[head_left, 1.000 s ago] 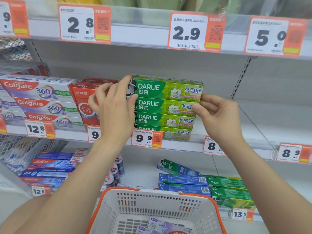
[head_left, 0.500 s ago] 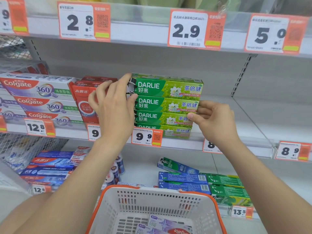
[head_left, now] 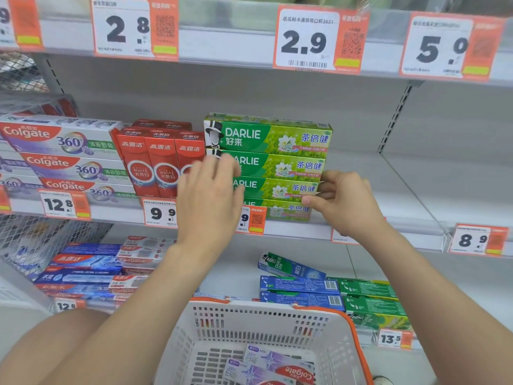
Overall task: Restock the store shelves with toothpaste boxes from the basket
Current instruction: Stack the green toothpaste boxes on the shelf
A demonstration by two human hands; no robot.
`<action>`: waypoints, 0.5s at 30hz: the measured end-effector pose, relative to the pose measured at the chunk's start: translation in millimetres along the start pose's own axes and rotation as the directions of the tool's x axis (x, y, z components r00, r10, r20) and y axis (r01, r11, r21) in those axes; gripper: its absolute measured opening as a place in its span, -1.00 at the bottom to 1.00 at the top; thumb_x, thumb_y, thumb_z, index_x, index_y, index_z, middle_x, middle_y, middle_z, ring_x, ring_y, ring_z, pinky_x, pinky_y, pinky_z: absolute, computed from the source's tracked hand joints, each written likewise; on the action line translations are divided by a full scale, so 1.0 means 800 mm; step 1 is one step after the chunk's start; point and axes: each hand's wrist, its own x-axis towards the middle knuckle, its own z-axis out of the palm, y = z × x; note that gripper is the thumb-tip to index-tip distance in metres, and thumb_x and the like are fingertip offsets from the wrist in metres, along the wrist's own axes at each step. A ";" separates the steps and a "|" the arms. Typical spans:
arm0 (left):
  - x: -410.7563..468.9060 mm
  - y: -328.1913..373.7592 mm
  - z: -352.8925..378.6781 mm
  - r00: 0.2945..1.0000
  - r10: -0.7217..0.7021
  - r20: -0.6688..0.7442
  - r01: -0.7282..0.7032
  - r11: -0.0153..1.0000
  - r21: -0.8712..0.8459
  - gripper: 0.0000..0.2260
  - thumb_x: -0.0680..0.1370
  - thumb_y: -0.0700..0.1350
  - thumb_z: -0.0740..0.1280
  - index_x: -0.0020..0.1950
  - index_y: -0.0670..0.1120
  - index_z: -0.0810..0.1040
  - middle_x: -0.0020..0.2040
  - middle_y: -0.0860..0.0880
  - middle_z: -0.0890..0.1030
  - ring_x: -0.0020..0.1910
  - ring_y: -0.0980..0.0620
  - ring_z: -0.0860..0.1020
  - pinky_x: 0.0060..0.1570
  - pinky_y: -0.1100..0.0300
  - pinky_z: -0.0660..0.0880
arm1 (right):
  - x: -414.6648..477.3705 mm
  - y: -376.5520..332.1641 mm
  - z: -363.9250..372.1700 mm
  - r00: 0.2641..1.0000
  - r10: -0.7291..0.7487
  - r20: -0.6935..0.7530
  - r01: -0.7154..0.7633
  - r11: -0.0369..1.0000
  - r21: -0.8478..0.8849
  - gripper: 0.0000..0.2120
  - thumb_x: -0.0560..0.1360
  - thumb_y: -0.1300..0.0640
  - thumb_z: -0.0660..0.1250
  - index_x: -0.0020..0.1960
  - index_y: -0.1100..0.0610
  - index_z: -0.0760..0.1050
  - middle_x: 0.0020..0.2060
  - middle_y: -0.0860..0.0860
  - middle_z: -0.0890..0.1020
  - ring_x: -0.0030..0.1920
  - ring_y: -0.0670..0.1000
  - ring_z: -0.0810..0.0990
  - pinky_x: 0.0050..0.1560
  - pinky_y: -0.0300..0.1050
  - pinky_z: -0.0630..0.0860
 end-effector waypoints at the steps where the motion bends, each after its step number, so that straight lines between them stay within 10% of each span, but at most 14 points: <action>1: -0.006 0.001 0.003 0.996 0.026 0.080 -0.026 1.000 0.003 -0.78 0.57 -0.06 0.47 0.13 -0.01 0.49 -0.04 0.00 0.56 -0.05 -0.09 0.50 -0.11 0.01 0.39 | 0.002 0.002 -0.002 1.000 0.012 0.001 -0.012 1.000 0.015 -0.70 0.45 0.15 0.61 0.13 -0.05 0.66 -0.12 -0.13 0.76 -0.15 -0.22 0.73 0.16 -0.15 0.64; 5: -0.020 0.005 0.008 0.978 -0.007 0.206 0.002 1.000 0.024 -0.87 0.61 -0.05 0.42 0.14 -0.01 0.64 -0.05 -0.01 0.63 -0.06 -0.15 0.62 -0.29 0.00 0.56 | 0.004 0.009 -0.004 1.000 0.001 -0.001 -0.001 1.000 0.017 -0.65 0.44 0.16 0.62 0.20 0.07 0.67 -0.07 -0.07 0.77 -0.15 -0.24 0.73 -0.03 -0.36 0.62; 15: -0.030 0.007 0.015 0.969 -0.012 0.247 -0.029 0.986 0.163 -0.89 0.52 -0.17 0.51 0.00 0.00 0.70 -0.14 0.03 0.62 -0.14 -0.09 0.60 -0.44 0.15 0.39 | 0.005 0.011 -0.003 1.000 -0.005 0.003 0.005 1.000 0.017 -0.60 0.41 0.18 0.64 0.22 0.09 0.65 -0.08 -0.07 0.78 -0.14 -0.19 0.75 0.16 -0.15 0.65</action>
